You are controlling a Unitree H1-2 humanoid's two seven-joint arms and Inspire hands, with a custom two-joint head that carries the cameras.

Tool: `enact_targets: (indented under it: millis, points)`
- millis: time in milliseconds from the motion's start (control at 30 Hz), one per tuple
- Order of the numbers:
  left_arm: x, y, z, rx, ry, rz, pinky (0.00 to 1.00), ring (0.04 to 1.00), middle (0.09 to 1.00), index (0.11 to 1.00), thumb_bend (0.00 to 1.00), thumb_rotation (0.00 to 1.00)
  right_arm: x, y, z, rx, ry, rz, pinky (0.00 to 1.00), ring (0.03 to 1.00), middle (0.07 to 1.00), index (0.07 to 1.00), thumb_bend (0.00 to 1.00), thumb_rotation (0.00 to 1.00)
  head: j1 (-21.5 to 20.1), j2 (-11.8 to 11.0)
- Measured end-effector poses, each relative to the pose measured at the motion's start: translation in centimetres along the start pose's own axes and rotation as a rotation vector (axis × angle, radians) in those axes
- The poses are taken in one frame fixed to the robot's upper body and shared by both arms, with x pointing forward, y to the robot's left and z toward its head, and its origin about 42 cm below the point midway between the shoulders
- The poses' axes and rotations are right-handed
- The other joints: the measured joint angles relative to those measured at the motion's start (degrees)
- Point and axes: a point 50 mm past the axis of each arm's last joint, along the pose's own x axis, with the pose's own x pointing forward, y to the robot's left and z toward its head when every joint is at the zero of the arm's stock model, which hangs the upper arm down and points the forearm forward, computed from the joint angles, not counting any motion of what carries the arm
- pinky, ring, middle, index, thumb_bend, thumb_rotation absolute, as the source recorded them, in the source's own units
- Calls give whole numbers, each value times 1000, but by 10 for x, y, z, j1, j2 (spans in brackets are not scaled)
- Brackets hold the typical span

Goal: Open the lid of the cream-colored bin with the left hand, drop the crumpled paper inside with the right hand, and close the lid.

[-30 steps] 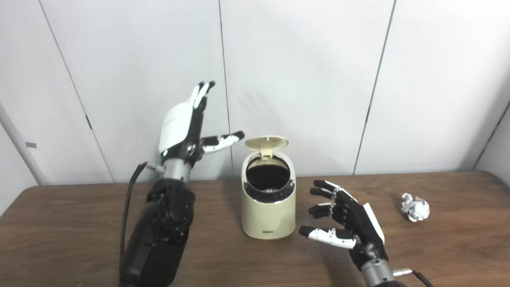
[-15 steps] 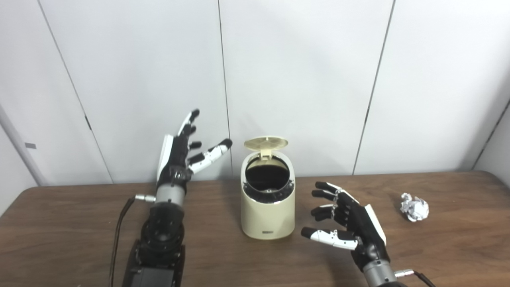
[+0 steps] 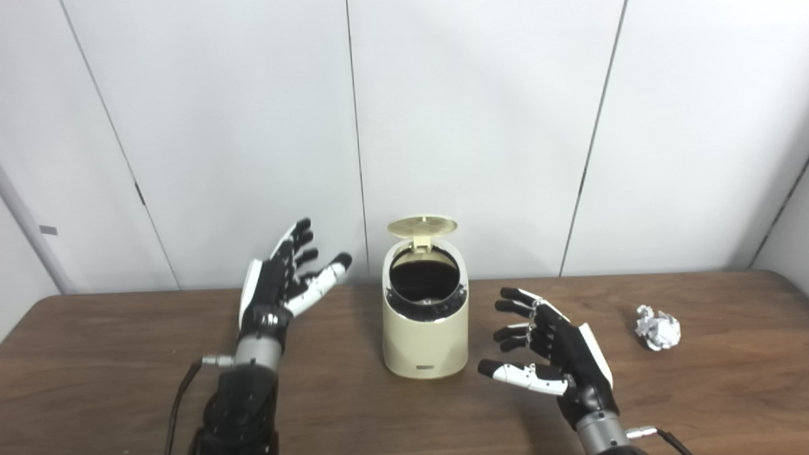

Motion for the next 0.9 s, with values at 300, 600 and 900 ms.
enact_targets:
  millis: [300, 600, 900]
  points:
    - [-32, -4, -29, -81, 62, -19, 856, 921, 946, 985, 607, 250, 0, -1, 0, -3, 0, 4, 507, 566, 751, 771, 746, 115, 4, 2]
    - [-48, -5, -43, -150, 43, -32, 812, 909, 963, 981, 613, 251, 0, -4, -1, -12, 0, 11, 507, 571, 749, 771, 746, 122, 4, 1]
    - [-60, -6, -70, -216, 81, -64, 792, 913, 947, 967, 653, 262, 0, -12, -3, -4, 5, 11, 515, 579, 756, 776, 745, 132, -14, -10]
